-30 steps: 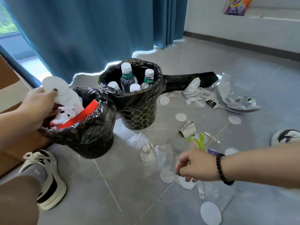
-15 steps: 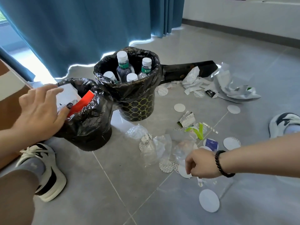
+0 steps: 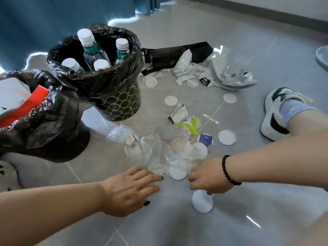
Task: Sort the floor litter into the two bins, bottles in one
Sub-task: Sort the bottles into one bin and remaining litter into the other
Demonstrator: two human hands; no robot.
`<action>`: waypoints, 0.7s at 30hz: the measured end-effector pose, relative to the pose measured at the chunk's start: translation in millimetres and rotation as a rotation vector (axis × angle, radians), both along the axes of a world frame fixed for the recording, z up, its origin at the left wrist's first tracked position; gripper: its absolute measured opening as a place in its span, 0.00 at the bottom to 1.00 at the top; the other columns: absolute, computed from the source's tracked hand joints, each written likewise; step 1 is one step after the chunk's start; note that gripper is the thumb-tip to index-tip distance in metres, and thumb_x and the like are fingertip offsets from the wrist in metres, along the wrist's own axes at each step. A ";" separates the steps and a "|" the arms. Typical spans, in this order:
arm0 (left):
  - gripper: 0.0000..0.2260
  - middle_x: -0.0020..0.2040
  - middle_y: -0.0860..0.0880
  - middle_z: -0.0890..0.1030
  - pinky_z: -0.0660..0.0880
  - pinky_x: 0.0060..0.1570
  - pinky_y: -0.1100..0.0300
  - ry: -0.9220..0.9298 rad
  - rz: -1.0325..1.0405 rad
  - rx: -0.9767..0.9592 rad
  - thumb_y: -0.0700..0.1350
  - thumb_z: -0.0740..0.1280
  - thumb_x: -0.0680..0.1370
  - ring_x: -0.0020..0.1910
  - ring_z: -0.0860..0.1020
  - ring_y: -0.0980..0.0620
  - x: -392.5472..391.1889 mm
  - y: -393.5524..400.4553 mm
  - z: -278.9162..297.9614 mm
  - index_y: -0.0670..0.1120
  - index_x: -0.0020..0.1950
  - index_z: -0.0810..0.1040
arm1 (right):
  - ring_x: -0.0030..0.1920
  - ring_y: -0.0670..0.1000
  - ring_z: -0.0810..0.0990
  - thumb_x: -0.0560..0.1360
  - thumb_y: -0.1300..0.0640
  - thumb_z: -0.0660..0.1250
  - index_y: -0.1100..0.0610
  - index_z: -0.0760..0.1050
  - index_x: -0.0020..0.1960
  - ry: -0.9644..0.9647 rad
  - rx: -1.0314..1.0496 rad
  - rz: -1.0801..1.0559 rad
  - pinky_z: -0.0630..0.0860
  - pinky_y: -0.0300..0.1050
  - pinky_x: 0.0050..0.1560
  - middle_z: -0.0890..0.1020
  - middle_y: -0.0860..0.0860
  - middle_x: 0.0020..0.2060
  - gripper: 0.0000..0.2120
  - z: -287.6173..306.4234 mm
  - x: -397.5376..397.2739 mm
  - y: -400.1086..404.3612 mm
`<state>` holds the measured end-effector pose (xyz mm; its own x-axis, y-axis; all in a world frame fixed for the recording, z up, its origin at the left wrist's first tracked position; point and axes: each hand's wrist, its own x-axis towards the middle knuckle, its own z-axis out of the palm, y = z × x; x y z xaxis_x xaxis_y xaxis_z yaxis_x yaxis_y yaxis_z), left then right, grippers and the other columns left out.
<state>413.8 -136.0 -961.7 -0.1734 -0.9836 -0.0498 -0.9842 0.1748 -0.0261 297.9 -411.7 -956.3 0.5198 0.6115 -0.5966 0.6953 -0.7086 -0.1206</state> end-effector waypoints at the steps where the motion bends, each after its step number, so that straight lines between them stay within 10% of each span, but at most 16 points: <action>1: 0.16 0.65 0.45 0.75 0.64 0.59 0.53 0.011 0.049 -0.026 0.52 0.63 0.76 0.58 0.74 0.47 -4.4 -16.3 -13.8 0.48 0.62 0.73 | 0.55 0.61 0.72 0.73 0.58 0.68 0.61 0.69 0.62 0.011 0.004 0.004 0.74 0.57 0.49 0.72 0.60 0.58 0.20 -6.9 -8.5 -2.9; 10: 0.04 0.52 0.49 0.78 0.64 0.42 0.55 0.173 0.436 -0.263 0.48 0.60 0.74 0.46 0.77 0.47 -26.4 -64.8 -64.9 0.48 0.45 0.69 | 0.44 0.58 0.77 0.69 0.56 0.69 0.60 0.71 0.58 -0.115 0.012 -0.086 0.73 0.47 0.38 0.75 0.56 0.55 0.19 -39.6 -43.8 -12.8; 16: 0.26 0.49 0.55 0.74 0.64 0.45 0.56 0.369 0.822 -0.032 0.71 0.63 0.63 0.50 0.74 0.50 -14.0 -78.3 -74.5 0.53 0.49 0.71 | 0.50 0.60 0.79 0.71 0.61 0.70 0.62 0.70 0.59 -0.002 -0.112 -0.230 0.76 0.51 0.44 0.74 0.57 0.55 0.19 -33.8 -10.9 22.5; 21: 0.25 0.53 0.54 0.73 0.67 0.52 0.54 0.528 1.021 -0.066 0.65 0.70 0.62 0.57 0.73 0.50 -26.3 -105.2 -79.0 0.53 0.53 0.77 | 0.51 0.58 0.80 0.67 0.61 0.76 0.62 0.75 0.57 0.210 -0.339 -0.378 0.71 0.46 0.39 0.79 0.56 0.53 0.21 -22.0 21.5 53.7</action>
